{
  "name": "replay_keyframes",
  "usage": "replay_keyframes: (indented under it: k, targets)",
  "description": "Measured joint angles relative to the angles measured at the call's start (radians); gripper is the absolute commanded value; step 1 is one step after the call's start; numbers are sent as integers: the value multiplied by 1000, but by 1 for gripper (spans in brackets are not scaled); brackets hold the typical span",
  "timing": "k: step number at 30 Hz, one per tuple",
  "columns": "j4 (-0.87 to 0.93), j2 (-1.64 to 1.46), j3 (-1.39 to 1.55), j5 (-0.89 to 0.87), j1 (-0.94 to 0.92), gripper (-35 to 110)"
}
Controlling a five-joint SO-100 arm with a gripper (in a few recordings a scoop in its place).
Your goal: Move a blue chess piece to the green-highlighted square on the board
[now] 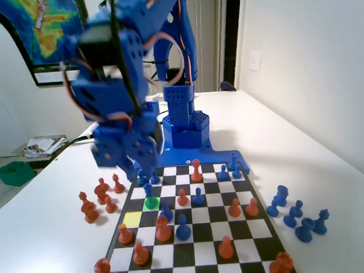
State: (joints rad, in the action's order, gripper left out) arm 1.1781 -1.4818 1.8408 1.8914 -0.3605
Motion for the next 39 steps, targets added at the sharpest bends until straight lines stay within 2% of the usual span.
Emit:
replay_keyframes:
  k: [7,15,27,39]
  targets:
    - [215,-158,-117,-20,6,6]
    - [324,-436,-133,-81,75,2]
    - [385,-894,32,-89,153,1]
    - [474,-1224,184,-89,219,1]
